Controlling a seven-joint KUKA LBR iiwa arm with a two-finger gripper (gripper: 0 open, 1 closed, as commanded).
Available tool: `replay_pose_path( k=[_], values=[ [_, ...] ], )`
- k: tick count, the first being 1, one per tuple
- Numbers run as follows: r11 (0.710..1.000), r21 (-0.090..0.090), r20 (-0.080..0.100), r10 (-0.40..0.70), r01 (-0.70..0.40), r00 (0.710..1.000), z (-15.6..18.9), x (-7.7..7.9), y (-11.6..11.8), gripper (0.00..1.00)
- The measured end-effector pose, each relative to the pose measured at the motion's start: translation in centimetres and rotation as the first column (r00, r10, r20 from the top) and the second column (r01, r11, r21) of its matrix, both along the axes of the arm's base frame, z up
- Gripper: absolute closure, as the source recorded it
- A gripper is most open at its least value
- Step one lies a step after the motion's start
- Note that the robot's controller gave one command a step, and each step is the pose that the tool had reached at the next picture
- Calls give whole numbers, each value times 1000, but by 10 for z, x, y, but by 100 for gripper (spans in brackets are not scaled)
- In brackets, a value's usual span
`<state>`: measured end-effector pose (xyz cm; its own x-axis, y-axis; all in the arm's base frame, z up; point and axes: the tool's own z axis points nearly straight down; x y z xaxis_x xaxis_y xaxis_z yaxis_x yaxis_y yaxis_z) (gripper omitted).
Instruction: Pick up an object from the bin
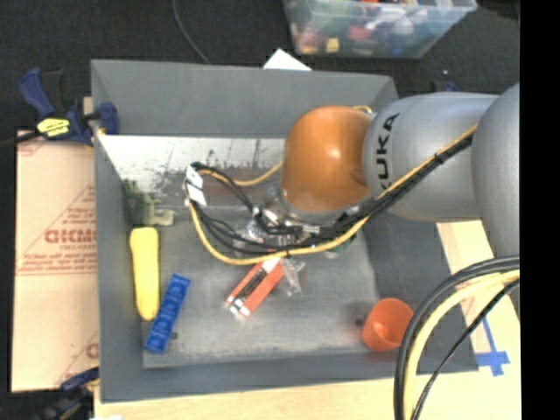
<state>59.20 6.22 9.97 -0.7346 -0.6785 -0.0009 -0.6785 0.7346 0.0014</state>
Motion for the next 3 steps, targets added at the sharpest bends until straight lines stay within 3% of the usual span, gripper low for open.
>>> replay_pose_path(
  k=[1,2,3],
  values=[
    [974,-4,16,228,-228,973,-29,1,-17,0],
    [994,2,7,110,-110,994,-28,-7,23,100],
    [994,2,7,110,-110,994,-28,-7,23,100]
  ],
)
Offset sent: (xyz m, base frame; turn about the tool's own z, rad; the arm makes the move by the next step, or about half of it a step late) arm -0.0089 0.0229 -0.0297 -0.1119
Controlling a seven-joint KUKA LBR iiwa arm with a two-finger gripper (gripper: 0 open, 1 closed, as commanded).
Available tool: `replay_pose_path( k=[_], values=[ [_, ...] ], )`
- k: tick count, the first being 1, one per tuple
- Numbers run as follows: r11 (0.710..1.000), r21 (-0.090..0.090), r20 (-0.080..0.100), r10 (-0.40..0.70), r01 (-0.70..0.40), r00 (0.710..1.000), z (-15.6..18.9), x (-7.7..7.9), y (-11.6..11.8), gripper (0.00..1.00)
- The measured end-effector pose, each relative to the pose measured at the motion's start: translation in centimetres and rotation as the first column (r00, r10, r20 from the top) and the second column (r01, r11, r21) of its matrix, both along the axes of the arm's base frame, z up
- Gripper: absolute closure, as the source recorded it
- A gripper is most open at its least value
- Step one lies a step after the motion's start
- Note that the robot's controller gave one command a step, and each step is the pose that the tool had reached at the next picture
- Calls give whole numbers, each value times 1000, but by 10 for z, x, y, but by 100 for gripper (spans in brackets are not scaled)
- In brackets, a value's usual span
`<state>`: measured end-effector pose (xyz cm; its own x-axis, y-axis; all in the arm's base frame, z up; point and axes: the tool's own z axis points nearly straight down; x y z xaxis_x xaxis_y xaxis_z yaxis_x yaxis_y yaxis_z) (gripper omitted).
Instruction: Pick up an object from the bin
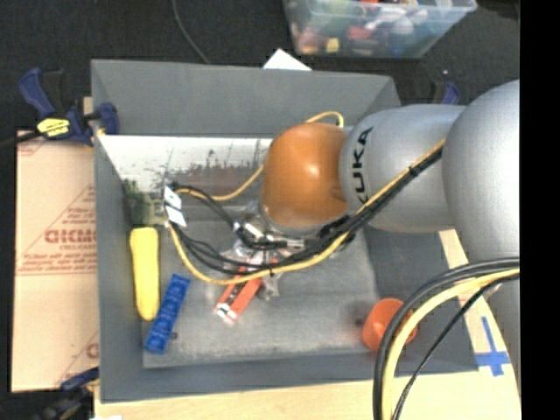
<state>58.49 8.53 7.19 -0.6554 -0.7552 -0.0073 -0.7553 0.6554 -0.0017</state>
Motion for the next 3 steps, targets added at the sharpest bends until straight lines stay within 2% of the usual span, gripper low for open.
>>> replay_pose_path(
  k=[1,2,3],
  values=[
    [1000,1,2,-1,1,1000,3,0,0,100],
    [1000,-1,-8,-2,2,1000,41,-3,-1,100],
    [1000,0,2,-4,4,1000,78,0,-1,100]
  ],
)
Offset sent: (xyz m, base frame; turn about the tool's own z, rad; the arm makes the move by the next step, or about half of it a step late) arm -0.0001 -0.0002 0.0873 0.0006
